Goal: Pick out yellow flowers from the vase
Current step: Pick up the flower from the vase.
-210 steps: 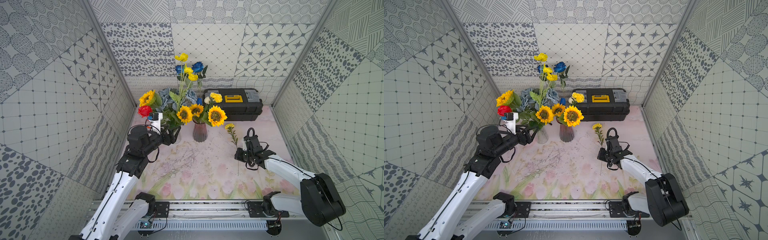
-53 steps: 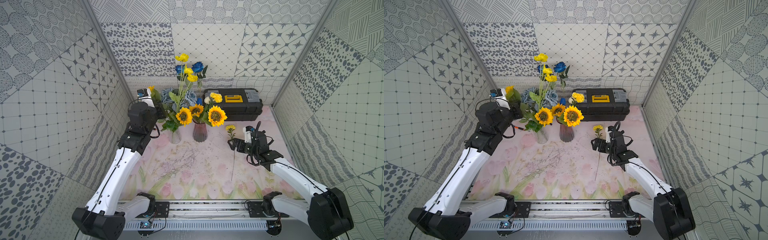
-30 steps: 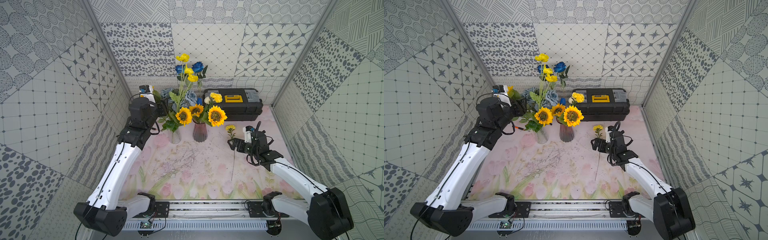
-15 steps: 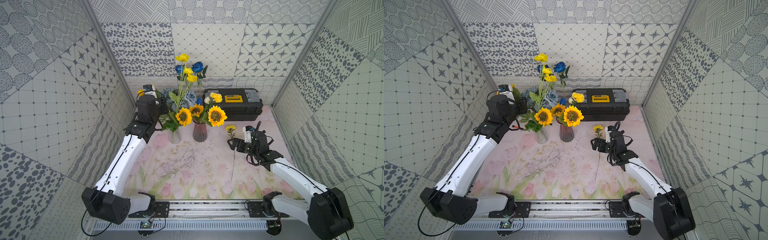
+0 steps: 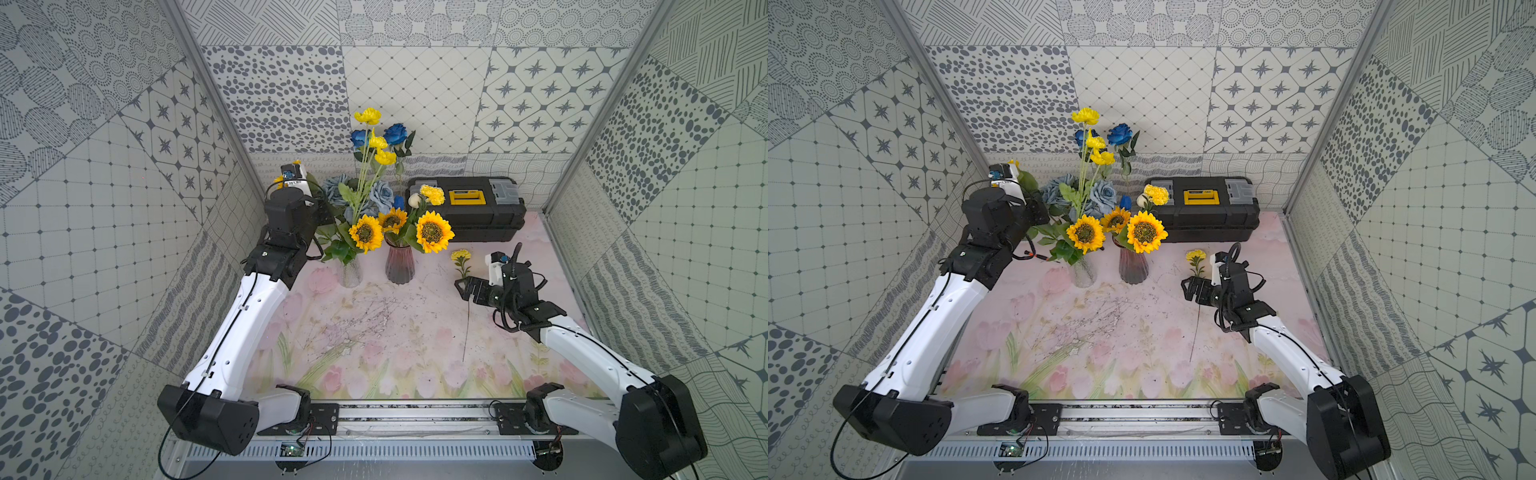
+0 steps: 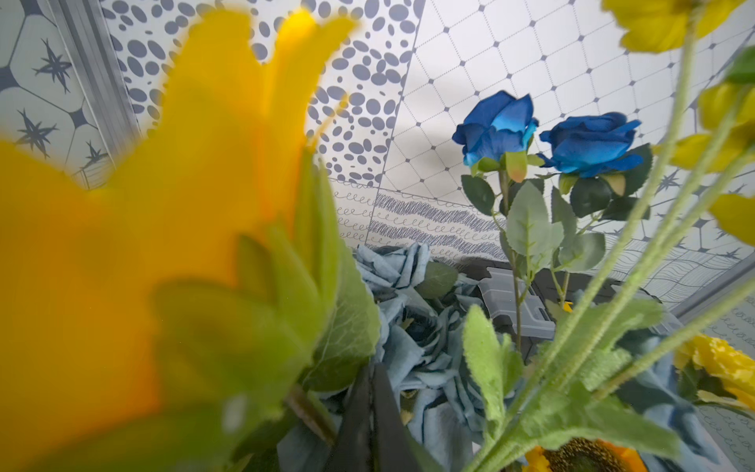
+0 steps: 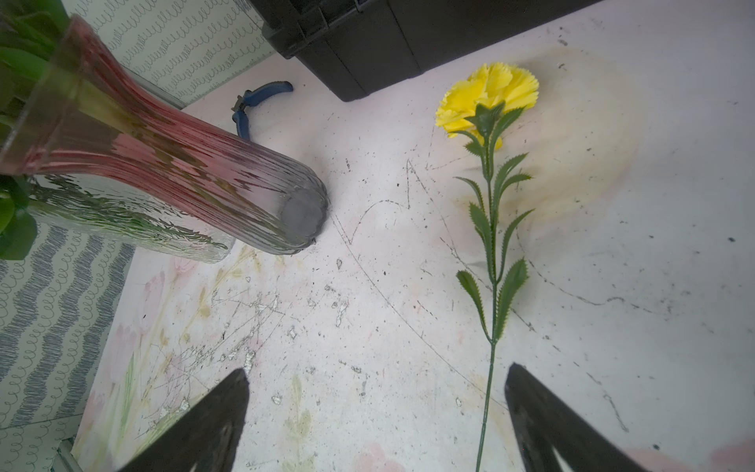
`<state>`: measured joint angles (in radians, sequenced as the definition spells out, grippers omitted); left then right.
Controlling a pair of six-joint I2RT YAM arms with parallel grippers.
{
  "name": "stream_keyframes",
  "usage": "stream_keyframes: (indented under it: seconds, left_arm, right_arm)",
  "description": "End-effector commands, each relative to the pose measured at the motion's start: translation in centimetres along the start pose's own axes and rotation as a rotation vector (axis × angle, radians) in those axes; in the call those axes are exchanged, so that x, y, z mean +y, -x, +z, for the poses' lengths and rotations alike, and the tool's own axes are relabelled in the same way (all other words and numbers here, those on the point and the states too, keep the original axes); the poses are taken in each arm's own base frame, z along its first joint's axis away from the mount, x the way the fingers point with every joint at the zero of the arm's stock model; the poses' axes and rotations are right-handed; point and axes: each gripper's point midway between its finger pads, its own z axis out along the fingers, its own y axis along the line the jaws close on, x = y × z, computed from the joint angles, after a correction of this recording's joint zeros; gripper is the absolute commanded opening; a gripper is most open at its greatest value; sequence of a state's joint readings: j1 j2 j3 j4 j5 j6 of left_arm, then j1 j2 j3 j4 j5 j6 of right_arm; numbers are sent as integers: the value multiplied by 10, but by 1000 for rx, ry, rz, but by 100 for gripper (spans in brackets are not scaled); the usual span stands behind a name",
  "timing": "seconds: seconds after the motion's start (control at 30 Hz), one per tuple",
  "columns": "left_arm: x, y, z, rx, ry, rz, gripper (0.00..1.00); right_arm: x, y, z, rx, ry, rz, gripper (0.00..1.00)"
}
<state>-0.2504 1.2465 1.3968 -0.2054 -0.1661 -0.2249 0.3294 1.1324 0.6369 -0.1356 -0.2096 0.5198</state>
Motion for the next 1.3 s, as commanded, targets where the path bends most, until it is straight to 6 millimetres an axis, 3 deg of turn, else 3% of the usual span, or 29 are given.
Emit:
stream_keyframes:
  seconds: [0.0, 0.33, 0.57, 0.73, 1.0, 1.27]
  left_arm:
    - [-11, 35, -25, -98, -63, 81, 0]
    - [-31, 86, -77, -208, -173, 153, 0]
    - [-58, 125, -133, -275, -330, 207, 0]
    - [-67, 153, -183, -345, -394, 247, 0]
    - [-80, 155, -231, -302, -492, 357, 0]
    - [-84, 154, -260, -280, -538, 421, 0]
  right_arm:
    - [2, 4, 2, -26, 22, 13, 98]
    - [3, 5, 4, -25, 28, 13, 98]
    - [4, 6, 3, -26, 32, 13, 98]
    - [7, 8, 3, -23, 39, 9, 98]
    - [10, 10, 2, -27, 53, 16, 98]
    - [16, 16, -3, -33, 63, 0, 98]
